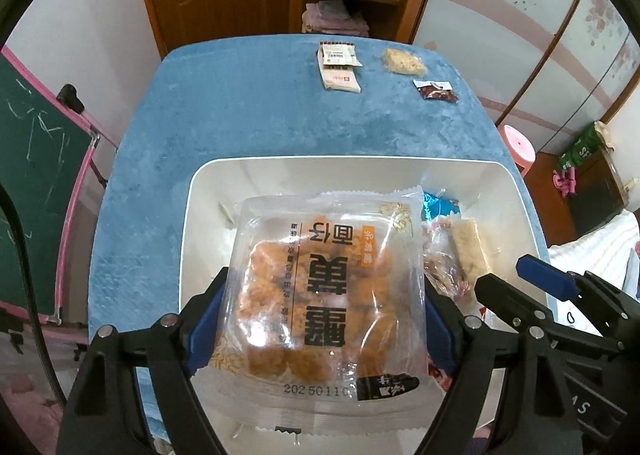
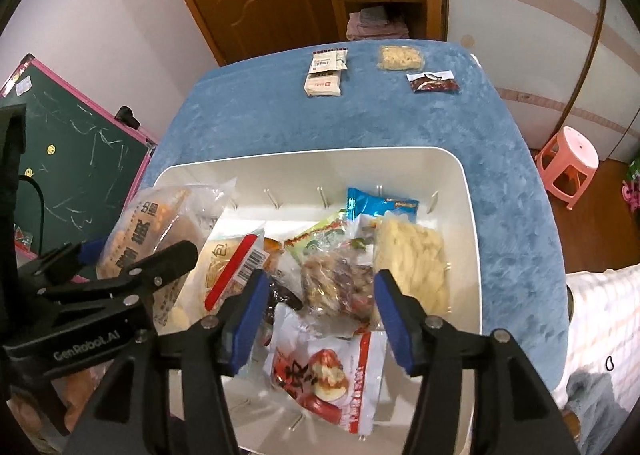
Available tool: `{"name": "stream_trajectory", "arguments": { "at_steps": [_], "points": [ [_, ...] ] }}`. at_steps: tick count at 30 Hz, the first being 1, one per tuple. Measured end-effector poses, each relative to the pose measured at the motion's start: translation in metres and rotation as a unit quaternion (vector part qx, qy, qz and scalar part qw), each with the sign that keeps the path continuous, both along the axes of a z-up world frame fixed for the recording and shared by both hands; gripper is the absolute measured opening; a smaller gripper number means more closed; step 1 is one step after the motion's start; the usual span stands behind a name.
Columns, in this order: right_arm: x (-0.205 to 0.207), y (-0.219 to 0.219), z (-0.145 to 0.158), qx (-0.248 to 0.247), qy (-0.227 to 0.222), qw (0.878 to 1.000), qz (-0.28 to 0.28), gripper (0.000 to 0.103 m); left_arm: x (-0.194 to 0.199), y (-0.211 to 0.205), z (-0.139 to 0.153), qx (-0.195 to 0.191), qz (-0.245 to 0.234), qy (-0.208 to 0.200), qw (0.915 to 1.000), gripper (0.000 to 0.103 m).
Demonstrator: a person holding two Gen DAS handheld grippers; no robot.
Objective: Organize snacks
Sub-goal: 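Carry the pastry bag and nut bag over the white tray and release both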
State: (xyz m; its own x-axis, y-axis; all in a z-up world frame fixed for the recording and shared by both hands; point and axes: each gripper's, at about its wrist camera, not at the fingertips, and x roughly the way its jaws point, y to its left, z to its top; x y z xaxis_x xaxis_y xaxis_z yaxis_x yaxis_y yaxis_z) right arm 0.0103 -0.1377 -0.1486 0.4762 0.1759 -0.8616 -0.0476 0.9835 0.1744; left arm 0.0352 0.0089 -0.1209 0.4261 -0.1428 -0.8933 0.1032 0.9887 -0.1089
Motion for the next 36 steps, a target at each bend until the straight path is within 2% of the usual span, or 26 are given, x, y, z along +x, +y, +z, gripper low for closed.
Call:
{"name": "stream_trajectory", "arguments": {
  "at_steps": [13, 16, 21, 36],
  "points": [
    [0.002, -0.004, -0.002, 0.013, 0.002, 1.000, -0.003, 0.058, 0.007, -0.004, -0.013, -0.001, -0.007, 0.029, 0.9996, 0.084],
    [0.002, -0.005, -0.002, 0.015, 0.000, 1.000, -0.003, 0.058, 0.005, -0.006, -0.010, 0.010, -0.005, 0.013, 0.9998, 0.088],
    [0.000, -0.010, 0.000, 0.029, -0.006, 1.000, -0.009, 0.058, 0.001, -0.007, 0.005, 0.039, 0.003, -0.037, 0.9986, 0.098],
    [0.002, -0.011, 0.001, 0.032, -0.011, 0.999, -0.015, 0.058, 0.004, -0.009, 0.005, 0.037, 0.000, -0.029, 0.9989, 0.098]
  ]
}}
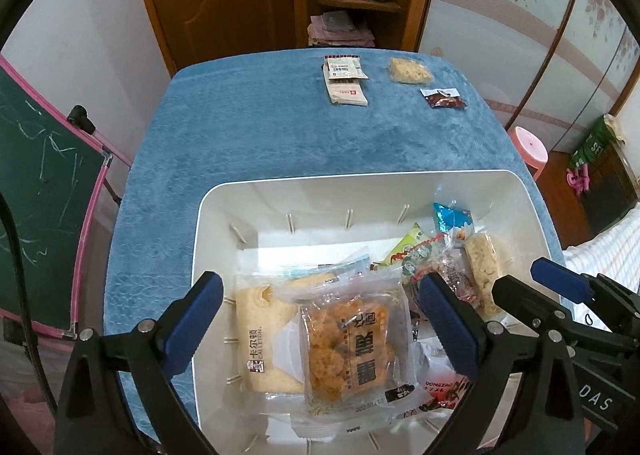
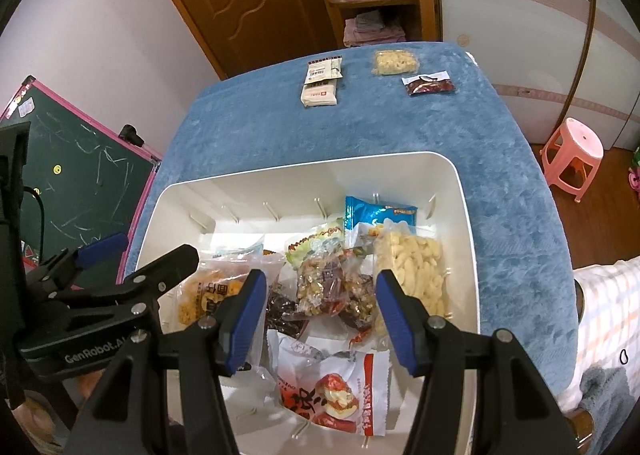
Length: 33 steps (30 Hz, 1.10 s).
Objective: Organize snacks
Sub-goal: 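Raise both tools from the tray toward the remaining snacks on the table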
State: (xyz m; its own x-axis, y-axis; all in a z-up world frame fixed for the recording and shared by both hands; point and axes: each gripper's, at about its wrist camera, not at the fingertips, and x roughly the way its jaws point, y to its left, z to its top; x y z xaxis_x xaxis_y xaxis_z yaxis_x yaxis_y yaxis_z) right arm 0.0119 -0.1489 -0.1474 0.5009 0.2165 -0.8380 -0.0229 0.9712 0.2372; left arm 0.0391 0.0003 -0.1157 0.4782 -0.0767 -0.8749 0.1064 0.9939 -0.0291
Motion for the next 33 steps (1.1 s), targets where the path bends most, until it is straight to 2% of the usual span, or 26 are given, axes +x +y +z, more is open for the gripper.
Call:
{"name": "stream_trajectory", "arguments": {
  "at_steps": [11, 18, 20, 25, 29, 33],
  "points": [
    [0.008, -0.008, -0.005, 0.008, 0.006, 1.000, -0.007, 0.058, 0.013, -0.003, -0.004, 0.001, -0.006, 0.013, 0.9999, 0.098],
    [0.023, -0.023, 0.004, 0.016, 0.004, 1.000, -0.017, 0.058, 0.038, -0.003, 0.011, 0.002, -0.008, 0.003, 1.0000, 0.098],
    [0.031, -0.030, 0.012, 0.019, 0.003, 1.000, -0.018, 0.058, 0.049, -0.005, 0.024, 0.009, -0.014, -0.012, 0.9998, 0.098],
    [0.062, -0.058, 0.043, 0.029, -0.007, 0.999, -0.028, 0.058, 0.076, -0.020, 0.065, 0.052, -0.040, -0.066, 0.9957, 0.098],
    [0.094, -0.082, 0.078, 0.002, -0.032, 0.998, -0.047, 0.058, 0.103, -0.032, 0.105, 0.085, -0.045, -0.118, 0.9883, 0.098],
    [0.131, -0.103, 0.112, -0.019, -0.058, 0.996, -0.061, 0.058, 0.143, -0.043, 0.138, 0.082, -0.054, -0.133, 0.9862, 0.098]
  ]
}}
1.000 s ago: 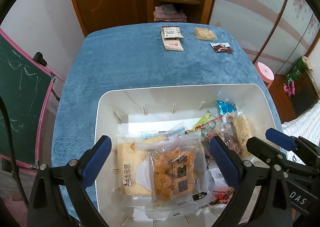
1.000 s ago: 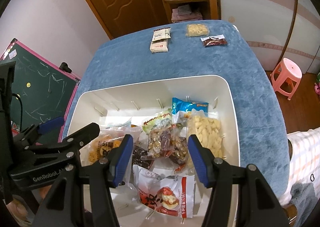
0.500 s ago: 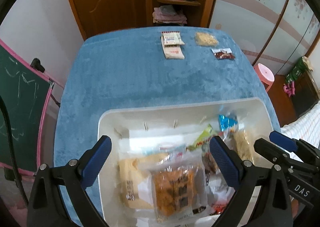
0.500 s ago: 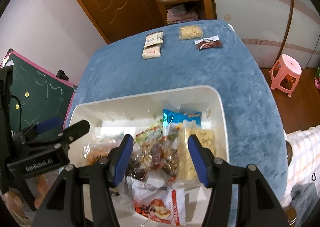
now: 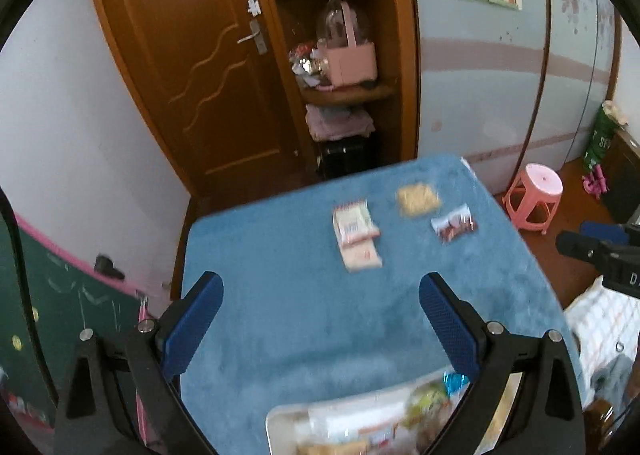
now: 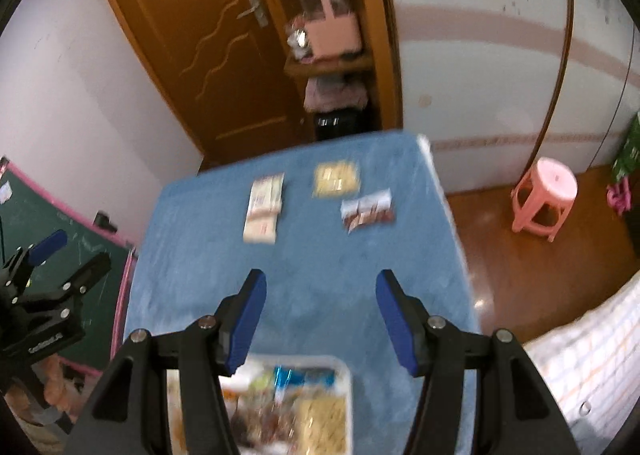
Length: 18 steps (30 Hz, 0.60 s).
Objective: Organize snacks
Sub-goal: 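Raise both tools from the tray toward the remaining snacks on the table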
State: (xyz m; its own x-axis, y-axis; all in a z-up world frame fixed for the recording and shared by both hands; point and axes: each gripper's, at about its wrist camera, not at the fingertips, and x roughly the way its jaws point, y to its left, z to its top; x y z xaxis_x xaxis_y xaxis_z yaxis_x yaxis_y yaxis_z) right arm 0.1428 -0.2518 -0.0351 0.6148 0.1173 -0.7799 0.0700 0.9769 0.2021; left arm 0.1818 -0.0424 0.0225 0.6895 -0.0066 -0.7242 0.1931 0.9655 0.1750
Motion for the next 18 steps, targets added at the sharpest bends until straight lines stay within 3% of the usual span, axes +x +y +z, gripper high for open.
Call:
{"name": "stream_trajectory", "arguments": {
  "at_steps": [5, 8, 12, 14, 18],
  "points": [
    [0.051, -0.023, 0.024, -0.003, -0.010, 1.000, -0.013, 0.058, 0.068, -0.013, 0.019, 0.021, 0.017, -0.004, 0.9996, 0.098],
    [0.085, -0.031, 0.023, -0.014, -0.007, 1.000, -0.017, 0.058, 0.108, -0.015, 0.015, 0.006, 0.027, 0.020, 0.9994, 0.098],
    [0.128, -0.038, -0.001, -0.030, 0.011, 0.999, -0.013, 0.058, 0.161, -0.019, -0.014, 0.003, 0.046, 0.044, 0.9979, 0.097],
    [0.144, -0.041, -0.017, -0.032, 0.024, 0.999, -0.008, 0.058, 0.185, -0.020, -0.038, 0.006, 0.062, 0.051, 0.9967, 0.094],
    [0.172, -0.044, -0.064, -0.021, 0.065, 0.998, 0.006, 0.058, 0.226, -0.024, -0.102, -0.012, 0.073, 0.106, 0.9915, 0.083]
  ]
}}
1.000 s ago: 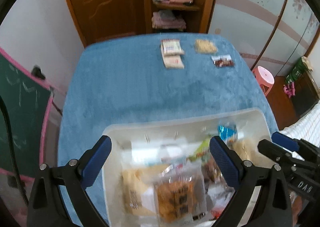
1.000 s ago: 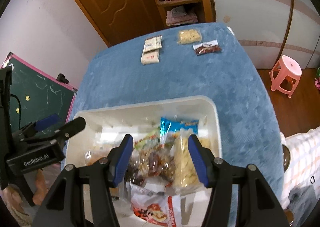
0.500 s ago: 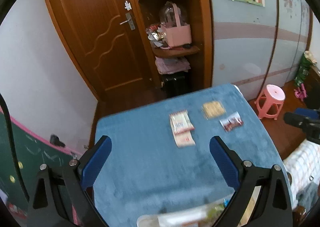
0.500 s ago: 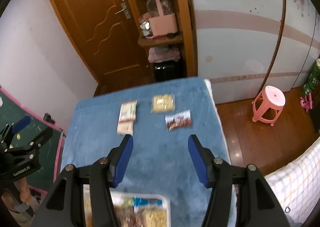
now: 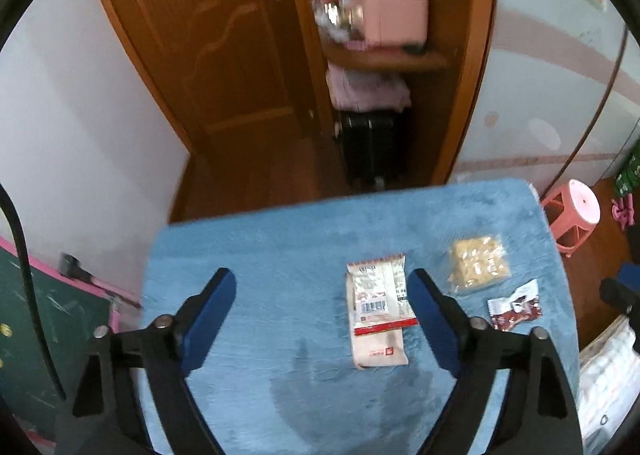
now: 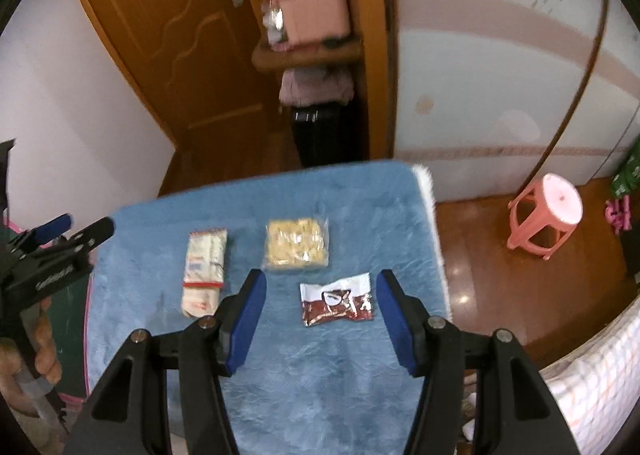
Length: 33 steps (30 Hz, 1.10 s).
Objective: Organize snacks
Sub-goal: 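Raise both tools from the tray toward the remaining snacks on the table, then grasp the white LIPO biscuit bag with the left tool while the right tool grasps the brown candy wrapper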
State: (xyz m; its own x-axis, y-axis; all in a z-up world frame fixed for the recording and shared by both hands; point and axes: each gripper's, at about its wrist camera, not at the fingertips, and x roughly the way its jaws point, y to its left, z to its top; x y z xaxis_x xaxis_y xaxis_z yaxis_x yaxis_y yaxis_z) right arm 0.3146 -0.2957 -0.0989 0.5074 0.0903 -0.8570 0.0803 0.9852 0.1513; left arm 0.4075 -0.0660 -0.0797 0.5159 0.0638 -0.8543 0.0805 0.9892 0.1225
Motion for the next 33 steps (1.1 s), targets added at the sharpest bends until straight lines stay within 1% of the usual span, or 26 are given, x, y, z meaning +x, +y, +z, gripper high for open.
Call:
{"name": "stream_trajectory", "arguments": {
  "at_steps": [3, 6, 10, 13, 19, 21, 22, 25, 27, 28, 29, 30, 31, 32, 33],
  "points": [
    [0.013, 0.004, -0.036, -0.003, 0.031, 0.999, 0.013, 0.058, 0.015, -0.003, -0.037, -0.020, 0.001, 0.028, 0.9994, 0.083],
    [0.021, 0.007, -0.070, -0.005, 0.059, 0.998, 0.023, 0.058, 0.020, -0.011, -0.070, -0.034, -0.004, 0.052, 0.9981, 0.083],
    [0.026, 0.008, -0.107, 0.013, 0.092, 0.995, 0.033, 0.058, 0.023, -0.026, -0.097, -0.034, -0.014, 0.071, 0.9968, 0.083],
    [0.030, 0.006, -0.123, 0.012, 0.105, 0.994, 0.030, 0.058, 0.027, -0.033, -0.111, -0.039, -0.013, 0.083, 0.9957, 0.083],
    [0.037, 0.008, -0.145, 0.009, 0.120, 0.992, 0.031, 0.058, 0.031, -0.037, -0.127, -0.034, -0.007, 0.091, 0.9952, 0.083],
    [0.037, 0.010, -0.145, 0.003, 0.107, 0.994, 0.031, 0.063, 0.034, -0.037, -0.134, -0.032, -0.002, 0.093, 0.9952, 0.083],
    [0.038, 0.011, -0.146, 0.002, 0.106, 0.994, 0.031, 0.064, 0.035, -0.037, -0.136, -0.032, 0.000, 0.094, 0.9950, 0.083],
    [0.038, 0.013, -0.147, -0.006, 0.097, 0.995, 0.031, 0.064, 0.038, -0.036, -0.144, -0.032, 0.007, 0.098, 0.9947, 0.083],
    [0.037, 0.015, -0.148, -0.016, 0.094, 0.995, 0.035, 0.062, 0.039, -0.034, -0.147, -0.031, 0.009, 0.099, 0.9946, 0.083],
    [0.036, 0.017, -0.149, -0.022, 0.094, 0.995, 0.037, 0.060, 0.039, -0.034, -0.148, -0.030, 0.010, 0.100, 0.9945, 0.077],
    [0.035, 0.018, -0.149, -0.028, 0.094, 0.994, 0.038, 0.056, 0.039, -0.034, -0.151, -0.031, 0.009, 0.103, 0.9941, 0.066],
    [0.034, 0.018, -0.148, -0.030, 0.093, 0.994, 0.039, 0.054, 0.040, -0.032, -0.154, -0.034, 0.010, 0.110, 0.9933, 0.063],
    [0.032, 0.019, -0.147, -0.027, 0.092, 0.995, 0.041, 0.047, 0.040, -0.031, -0.155, -0.035, 0.014, 0.112, 0.9930, 0.060],
    [0.031, 0.018, -0.146, -0.021, 0.089, 0.995, 0.043, 0.042, 0.040, -0.029, -0.155, -0.041, 0.015, 0.110, 0.9930, 0.059],
    [0.030, 0.018, -0.144, -0.016, 0.089, 0.995, 0.042, 0.040, 0.040, -0.027, -0.154, -0.046, 0.017, 0.106, 0.9931, 0.058]
  ]
}}
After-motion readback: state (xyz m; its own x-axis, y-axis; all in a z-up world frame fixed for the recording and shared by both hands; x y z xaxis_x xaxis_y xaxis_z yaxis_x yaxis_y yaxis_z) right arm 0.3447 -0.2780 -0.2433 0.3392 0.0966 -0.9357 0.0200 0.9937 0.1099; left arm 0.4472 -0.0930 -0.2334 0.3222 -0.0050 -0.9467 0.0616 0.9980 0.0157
